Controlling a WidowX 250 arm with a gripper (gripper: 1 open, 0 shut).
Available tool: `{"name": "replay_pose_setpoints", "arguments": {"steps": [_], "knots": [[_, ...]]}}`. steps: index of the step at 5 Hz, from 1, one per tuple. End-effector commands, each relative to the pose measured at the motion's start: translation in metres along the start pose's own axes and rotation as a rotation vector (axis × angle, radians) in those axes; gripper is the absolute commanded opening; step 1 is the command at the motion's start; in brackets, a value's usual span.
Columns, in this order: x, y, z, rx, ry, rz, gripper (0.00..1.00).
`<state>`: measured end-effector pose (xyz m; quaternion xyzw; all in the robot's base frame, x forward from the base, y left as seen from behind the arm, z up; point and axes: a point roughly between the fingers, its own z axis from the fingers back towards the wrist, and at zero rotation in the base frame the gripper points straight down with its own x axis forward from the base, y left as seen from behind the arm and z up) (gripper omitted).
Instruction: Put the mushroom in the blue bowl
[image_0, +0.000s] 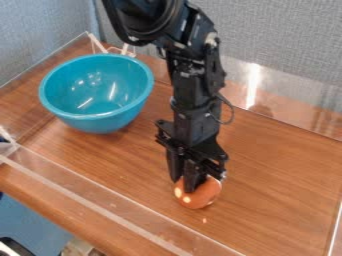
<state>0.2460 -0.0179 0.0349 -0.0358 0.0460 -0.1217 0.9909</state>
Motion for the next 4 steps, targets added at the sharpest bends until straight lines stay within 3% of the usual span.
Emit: {"name": "replay_pose_setpoints", "arguments": {"steps": [1,4], "knots": [[0.002,0.006,0.025,0.005,-0.069,0.011,0.00],[-0.001,0.004,0.057,-0.005,-0.123,0.019,0.00]]}}
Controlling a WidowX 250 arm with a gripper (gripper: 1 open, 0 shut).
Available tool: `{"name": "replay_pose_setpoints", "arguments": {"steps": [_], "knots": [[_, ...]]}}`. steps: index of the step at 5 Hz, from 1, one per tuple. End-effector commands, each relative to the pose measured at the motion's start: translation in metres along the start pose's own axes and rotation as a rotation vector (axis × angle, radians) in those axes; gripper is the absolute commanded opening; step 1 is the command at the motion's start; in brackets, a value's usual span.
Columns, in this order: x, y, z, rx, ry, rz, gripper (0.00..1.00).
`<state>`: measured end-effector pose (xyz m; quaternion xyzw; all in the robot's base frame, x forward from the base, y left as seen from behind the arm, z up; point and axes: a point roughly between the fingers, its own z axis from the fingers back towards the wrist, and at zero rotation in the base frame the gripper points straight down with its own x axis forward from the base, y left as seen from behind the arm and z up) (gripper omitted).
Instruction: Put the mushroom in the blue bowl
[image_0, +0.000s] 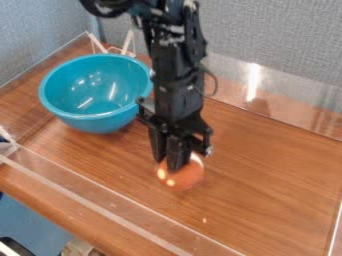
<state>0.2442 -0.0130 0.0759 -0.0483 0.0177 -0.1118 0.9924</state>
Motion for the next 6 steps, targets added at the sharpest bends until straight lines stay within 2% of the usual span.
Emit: {"name": "replay_pose_setpoints", "arguments": {"steps": [1,2,4,5,6], "knots": [[0.007,0.002,0.034,0.018,-0.087,0.007,0.00],[0.012,0.007,0.057,0.035,-0.106,0.024,0.00],[0.028,0.042,0.093,0.077,-0.134,0.074,0.00],[0.041,0.045,0.098,0.080,-0.134,0.073,0.00],[0.050,0.029,0.096,0.072,-0.132,0.027,0.00]]}}
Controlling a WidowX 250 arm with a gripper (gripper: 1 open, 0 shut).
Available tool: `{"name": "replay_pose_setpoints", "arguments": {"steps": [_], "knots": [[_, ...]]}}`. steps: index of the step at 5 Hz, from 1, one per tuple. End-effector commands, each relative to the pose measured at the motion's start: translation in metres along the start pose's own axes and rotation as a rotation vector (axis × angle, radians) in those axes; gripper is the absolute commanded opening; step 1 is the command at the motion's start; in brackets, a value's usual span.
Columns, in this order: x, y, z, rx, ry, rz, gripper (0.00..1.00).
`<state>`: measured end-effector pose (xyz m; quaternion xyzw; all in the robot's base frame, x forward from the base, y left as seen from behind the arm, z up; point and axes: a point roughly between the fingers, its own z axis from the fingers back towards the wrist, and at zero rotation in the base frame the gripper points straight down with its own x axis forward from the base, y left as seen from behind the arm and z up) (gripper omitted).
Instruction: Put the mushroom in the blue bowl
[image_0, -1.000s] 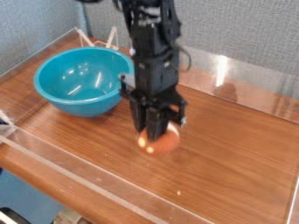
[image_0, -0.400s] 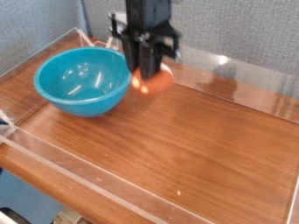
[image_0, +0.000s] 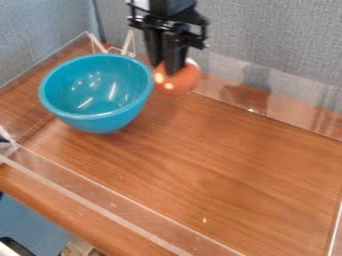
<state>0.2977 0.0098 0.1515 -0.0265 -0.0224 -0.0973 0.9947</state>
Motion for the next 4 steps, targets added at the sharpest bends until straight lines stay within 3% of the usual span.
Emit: {"name": "replay_pose_setpoints", "arguments": {"steps": [1,3,4], "knots": [[0.013,-0.009,0.010,0.012,-0.046,-0.039,0.00],[0.018,-0.020,-0.001,0.006,-0.022,-0.084,0.00],[0.018,-0.015,-0.009,0.007,-0.005,-0.085,0.00]]}}
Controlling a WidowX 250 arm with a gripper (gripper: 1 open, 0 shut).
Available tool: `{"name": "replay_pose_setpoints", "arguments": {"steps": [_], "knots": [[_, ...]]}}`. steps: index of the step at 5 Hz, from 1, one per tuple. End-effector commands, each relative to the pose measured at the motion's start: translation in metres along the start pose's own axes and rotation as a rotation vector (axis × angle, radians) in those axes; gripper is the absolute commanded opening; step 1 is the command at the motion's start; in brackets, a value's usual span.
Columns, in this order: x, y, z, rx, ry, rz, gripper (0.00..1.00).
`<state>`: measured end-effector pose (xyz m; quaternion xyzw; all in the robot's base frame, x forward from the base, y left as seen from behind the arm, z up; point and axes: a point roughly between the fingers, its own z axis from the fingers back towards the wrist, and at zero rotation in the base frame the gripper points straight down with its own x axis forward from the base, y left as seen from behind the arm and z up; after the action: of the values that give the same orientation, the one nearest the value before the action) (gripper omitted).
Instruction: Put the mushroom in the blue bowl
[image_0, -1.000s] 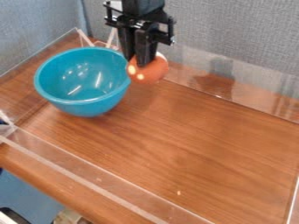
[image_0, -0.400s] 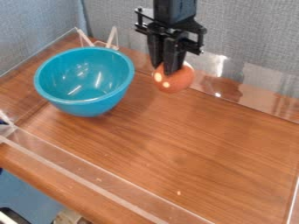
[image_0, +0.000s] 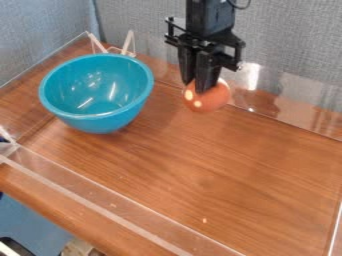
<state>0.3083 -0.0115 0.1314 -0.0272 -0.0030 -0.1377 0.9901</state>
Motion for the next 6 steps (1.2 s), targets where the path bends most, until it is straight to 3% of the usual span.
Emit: {"name": "replay_pose_setpoints", "arguments": {"steps": [1,2,4,5,6], "knots": [[0.002,0.008,0.007,0.015,-0.031,-0.003,0.00],[-0.002,0.013,0.003,0.012,-0.021,-0.003,0.00],[-0.037,0.069,0.017,0.036,-0.001,0.113,0.00],[-0.042,0.087,0.018,0.045,0.015,0.142,0.00],[-0.038,0.089,0.013,0.051,0.023,0.142,0.00]]}}
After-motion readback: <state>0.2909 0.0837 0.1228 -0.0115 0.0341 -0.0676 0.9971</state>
